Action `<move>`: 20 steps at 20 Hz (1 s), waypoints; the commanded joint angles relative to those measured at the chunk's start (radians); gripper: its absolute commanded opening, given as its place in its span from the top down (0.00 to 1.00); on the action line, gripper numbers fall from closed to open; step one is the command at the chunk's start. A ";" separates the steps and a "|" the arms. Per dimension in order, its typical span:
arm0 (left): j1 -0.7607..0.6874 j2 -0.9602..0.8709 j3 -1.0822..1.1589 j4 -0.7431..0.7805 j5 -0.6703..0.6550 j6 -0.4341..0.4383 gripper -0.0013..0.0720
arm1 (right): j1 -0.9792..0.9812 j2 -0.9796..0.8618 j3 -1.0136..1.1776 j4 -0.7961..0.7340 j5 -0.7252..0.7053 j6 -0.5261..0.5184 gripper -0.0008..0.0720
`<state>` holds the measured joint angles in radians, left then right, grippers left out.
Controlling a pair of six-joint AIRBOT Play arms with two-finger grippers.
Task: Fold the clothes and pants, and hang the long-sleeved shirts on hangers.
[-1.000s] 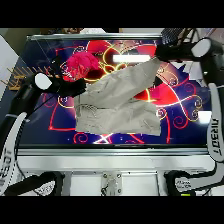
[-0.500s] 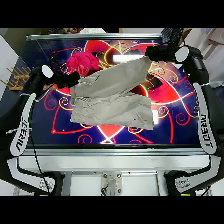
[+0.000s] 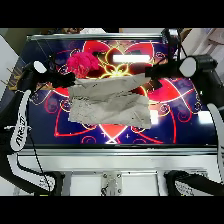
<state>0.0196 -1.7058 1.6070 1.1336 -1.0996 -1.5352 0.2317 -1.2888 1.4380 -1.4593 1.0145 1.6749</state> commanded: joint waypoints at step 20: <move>0.098 0.001 -0.115 -0.158 -0.394 0.134 0.96 | 0.137 0.425 -0.626 0.002 0.079 0.159 0.98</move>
<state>0.1169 -1.7061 1.4265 0.9756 -1.4502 -1.4006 0.3683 -0.9272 0.7696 -1.4635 1.0897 1.8309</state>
